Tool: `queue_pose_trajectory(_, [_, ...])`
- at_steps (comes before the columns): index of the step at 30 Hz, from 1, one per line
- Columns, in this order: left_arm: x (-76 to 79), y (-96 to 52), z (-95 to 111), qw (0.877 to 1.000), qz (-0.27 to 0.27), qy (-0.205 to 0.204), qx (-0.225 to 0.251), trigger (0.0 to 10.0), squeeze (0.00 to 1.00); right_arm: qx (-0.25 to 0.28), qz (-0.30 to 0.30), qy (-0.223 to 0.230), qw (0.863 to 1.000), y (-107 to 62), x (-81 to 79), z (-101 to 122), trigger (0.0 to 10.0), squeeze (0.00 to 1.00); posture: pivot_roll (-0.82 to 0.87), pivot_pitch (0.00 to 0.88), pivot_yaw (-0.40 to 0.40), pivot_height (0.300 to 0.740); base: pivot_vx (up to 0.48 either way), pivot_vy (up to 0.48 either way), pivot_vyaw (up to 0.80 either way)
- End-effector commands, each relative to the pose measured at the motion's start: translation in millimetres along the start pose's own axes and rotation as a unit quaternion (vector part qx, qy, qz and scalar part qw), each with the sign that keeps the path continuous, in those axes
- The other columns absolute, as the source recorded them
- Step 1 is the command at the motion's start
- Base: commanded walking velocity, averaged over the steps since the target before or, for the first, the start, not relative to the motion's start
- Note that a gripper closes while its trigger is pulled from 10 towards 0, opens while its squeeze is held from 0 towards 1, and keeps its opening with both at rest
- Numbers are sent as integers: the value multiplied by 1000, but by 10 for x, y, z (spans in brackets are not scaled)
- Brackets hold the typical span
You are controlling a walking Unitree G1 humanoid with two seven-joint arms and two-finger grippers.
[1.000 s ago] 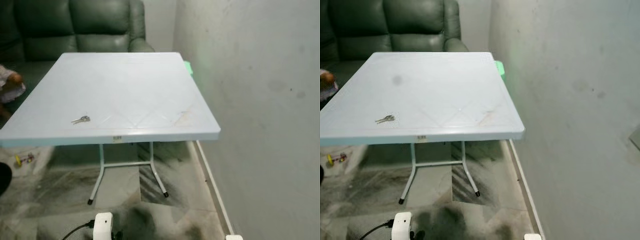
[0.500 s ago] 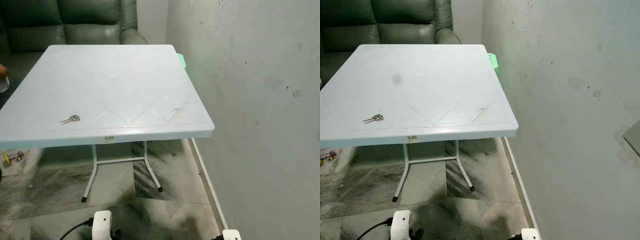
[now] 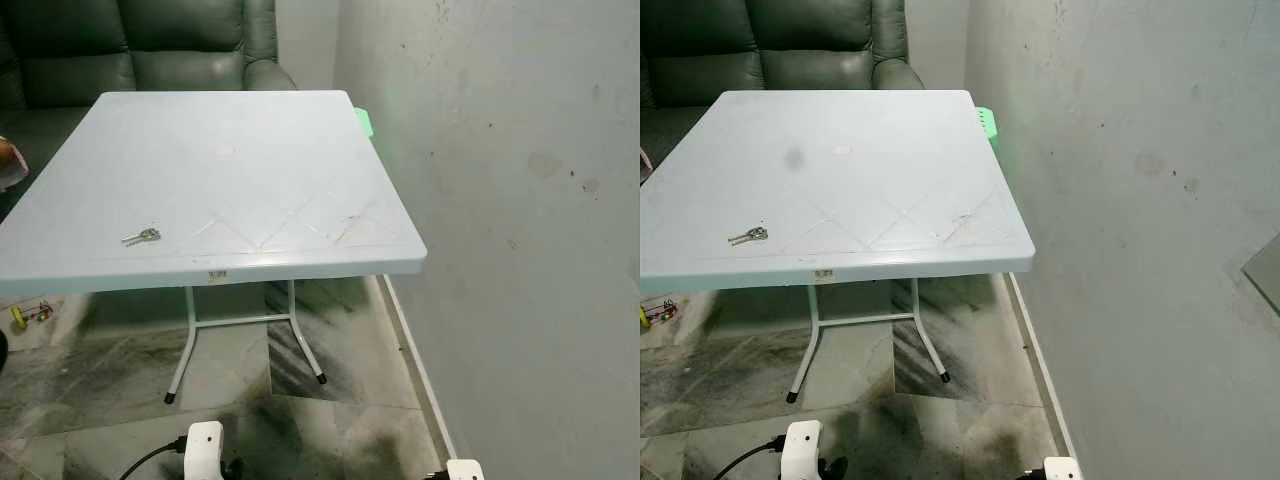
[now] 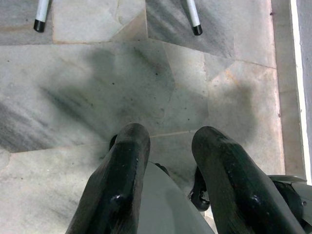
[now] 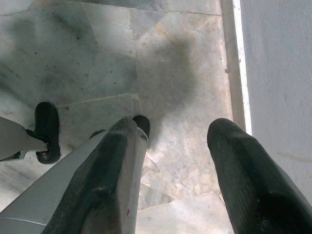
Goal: Hang keys on a hook
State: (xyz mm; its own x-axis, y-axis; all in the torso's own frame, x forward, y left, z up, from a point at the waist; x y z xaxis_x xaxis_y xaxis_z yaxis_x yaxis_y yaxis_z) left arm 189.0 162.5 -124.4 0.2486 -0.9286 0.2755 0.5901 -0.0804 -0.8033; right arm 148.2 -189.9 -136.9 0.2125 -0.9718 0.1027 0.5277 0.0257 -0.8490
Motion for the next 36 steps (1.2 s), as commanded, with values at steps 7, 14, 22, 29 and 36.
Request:
queue_pose_trajectory(7, [-6,-2,-9,1000,1,-5,-1,10000,0,-5,-4,0,1000,-12,41,-37,10000,0,114,0,-68,740,0,0,0])
queue_pose_trajectory(14, [-6,-6,-32,1000,-1,-1,-5,10000,0,-7,-5,-1,1000,-17,36,-57,10000,0,107,0,-63,740,0,413,0])
queue_pose_trajectory(22, [-13,-10,-43,1000,-2,3,-8,10000,0,-9,-5,-1,1000,-21,30,-72,10000,0,97,0,-55,740,0,476,0])
queue_pose_trajectory(29, [-8,-4,-23,1000,-2,6,-8,10000,0,-10,0,-21,1000,-19,11,-71,10000,0,98,0,-51,740,0,475,196])
queue_pose_trajectory(36, [-12,-2,-10,1000,0,-1,-5,10000,0,-7,-7,14,1000,-18,11,-68,10000,0,100,0,-52,740,0,472,343])
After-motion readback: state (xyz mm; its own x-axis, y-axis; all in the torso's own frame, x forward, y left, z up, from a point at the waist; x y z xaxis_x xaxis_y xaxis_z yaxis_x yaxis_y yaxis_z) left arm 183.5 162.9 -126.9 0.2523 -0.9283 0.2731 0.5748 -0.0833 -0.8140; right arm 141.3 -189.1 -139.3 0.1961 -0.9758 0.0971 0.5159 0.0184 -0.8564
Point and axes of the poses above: a point about 5 cm out from each wrist's last joint towards the gripper, its own y axis pointing out of the wrist towards the gripper, its own z axis along the axis of the wrist's last joint, x = y × z, the point moved 4 cm from there along y, pointing out of the wrist towards the gripper, and after that the axes turned 14 degrees about -y, right-handed, at the moved point
